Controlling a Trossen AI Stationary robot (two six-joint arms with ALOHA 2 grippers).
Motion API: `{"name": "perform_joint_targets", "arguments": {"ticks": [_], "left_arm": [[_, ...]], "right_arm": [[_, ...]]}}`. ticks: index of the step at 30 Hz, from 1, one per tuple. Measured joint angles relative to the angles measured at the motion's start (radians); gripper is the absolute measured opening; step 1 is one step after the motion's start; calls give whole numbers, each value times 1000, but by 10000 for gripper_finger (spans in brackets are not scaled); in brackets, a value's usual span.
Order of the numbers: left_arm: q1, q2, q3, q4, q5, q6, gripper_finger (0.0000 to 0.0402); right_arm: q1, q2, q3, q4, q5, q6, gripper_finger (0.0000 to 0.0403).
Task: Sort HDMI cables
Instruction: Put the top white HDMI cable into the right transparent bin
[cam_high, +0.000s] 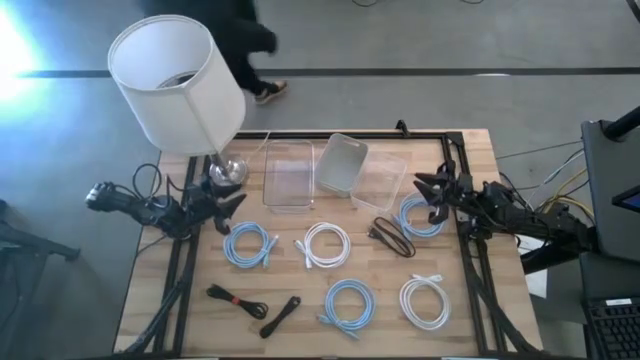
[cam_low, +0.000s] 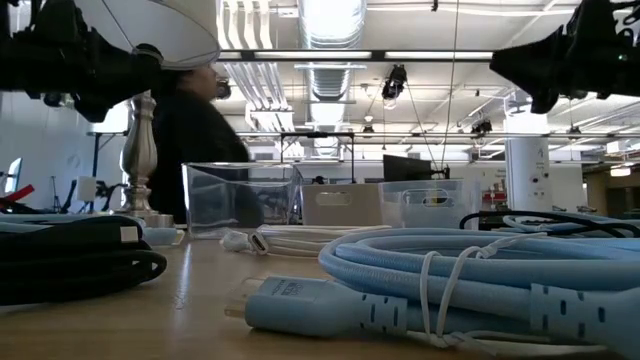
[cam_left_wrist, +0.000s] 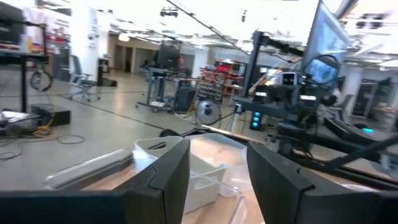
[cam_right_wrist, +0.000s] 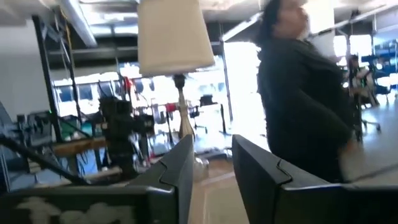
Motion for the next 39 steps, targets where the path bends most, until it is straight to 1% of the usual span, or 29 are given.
{"name": "perform_joint_targets", "arguments": {"ticks": [4, 10, 13, 16, 19, 21, 23, 28, 31, 39], "left_arm": [[0, 65, 42, -2, 18, 9, 174], [0, 196, 150, -2, 18, 34, 229], [0, 276, 211, -2, 29, 48, 249], [0, 364, 265, -2, 47, 75, 254], [0, 457, 301, -3, 48, 81, 252], [0, 515, 316, -3, 48, 81, 251], [0, 565, 325, -4, 48, 80, 250], [0, 674, 332, -19, 52, 16, 250], [0, 719, 341, 3, 50, 3, 250], [0, 781, 366, -5, 48, -8, 250]], "right_arm": [[0, 49, 0, 105, -45, 1, 135], [0, 143, 0, 219, -54, 3, 163], [0, 192, 26, 223, -70, 8, 173], [0, 255, 79, 225, -92, 8, 179], [1, 333, 143, 225, -177, 5, 180], [3, 391, 188, 204, -233, 8, 180], [5, 454, 232, 160, -266, 8, 180], [21, 615, 318, -1, -271, 10, 180], [46, 721, 363, -73, -271, 12, 180], [133, 1018, 480, -84, -271, 30, 176]]}}
